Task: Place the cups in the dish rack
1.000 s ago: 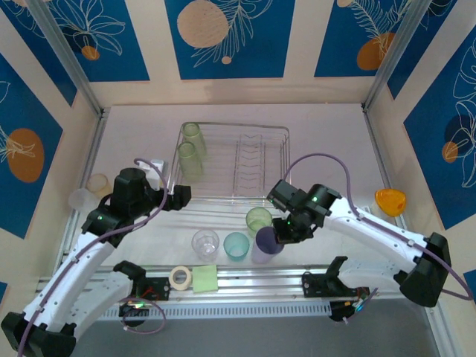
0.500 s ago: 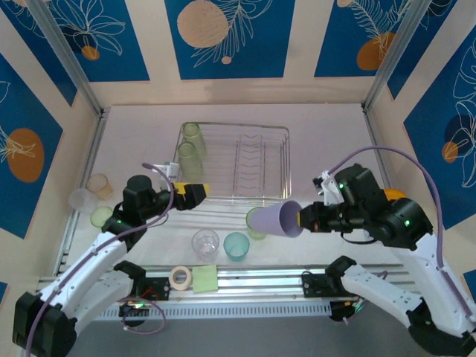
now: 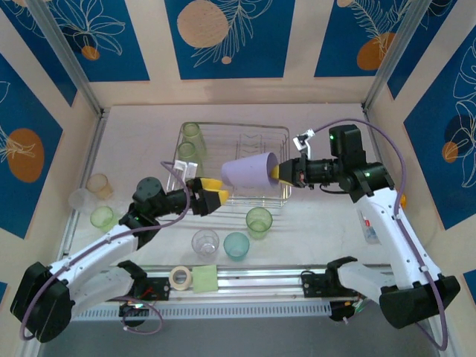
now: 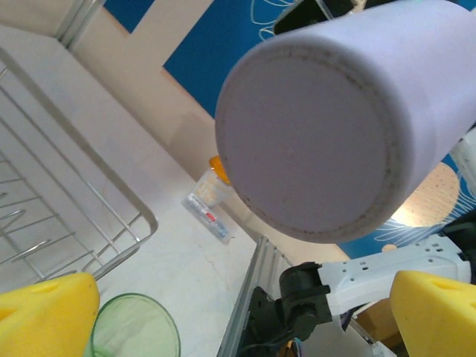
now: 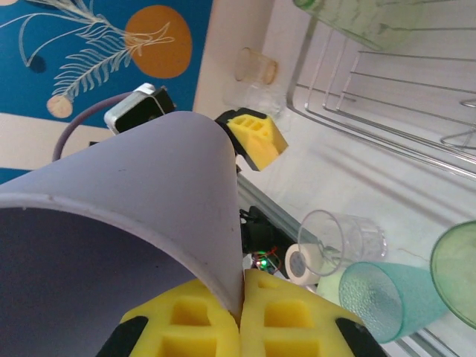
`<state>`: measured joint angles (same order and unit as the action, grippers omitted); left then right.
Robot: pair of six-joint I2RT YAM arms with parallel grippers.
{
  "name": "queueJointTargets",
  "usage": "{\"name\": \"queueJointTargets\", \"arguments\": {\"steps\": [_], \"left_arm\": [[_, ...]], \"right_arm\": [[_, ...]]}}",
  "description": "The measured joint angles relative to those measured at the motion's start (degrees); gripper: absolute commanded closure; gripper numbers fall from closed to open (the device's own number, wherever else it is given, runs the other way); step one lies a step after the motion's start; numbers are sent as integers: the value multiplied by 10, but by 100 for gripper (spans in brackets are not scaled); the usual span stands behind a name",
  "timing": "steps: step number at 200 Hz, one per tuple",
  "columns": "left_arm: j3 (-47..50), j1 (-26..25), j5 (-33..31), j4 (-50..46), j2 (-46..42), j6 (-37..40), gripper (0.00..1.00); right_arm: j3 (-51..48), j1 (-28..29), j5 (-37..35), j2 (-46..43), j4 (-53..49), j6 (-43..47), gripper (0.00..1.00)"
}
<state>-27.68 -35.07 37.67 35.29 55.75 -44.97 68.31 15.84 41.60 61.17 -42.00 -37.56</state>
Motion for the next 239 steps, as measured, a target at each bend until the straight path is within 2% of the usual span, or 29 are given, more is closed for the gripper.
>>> {"name": "queueJointTargets", "arguments": {"steps": [29, 43, 115, 142, 200, 218, 239], "left_arm": [[-6, -1, 16, 36, 14, -10, 0], [-8, -1, 22, 61, 23, -17, 3], [-9, -4, 29, 132, 29, -33, 7], [-9, -3, 26, 138, 24, -39, 16], [-8, -4, 12, 132, 10, -34, 16], [-8, -5, 6, 119, 4, -24, 22], [-8, -5, 1, 109, 0, -16, 44]], "right_arm": [[-8, 9, 37, 3, 38, -3, 100], [-9, 24, 47, 11, 49, -2, 100], [-9, 76, 56, 96, 83, 11, 100], [-9, 78, 67, 111, 85, 17, 100], [-10, 78, 76, 111, 107, 15, 100], [-10, 78, 78, 115, 112, 14, 100], [-17, 73, 84, 122, 120, 10, 100]]}}
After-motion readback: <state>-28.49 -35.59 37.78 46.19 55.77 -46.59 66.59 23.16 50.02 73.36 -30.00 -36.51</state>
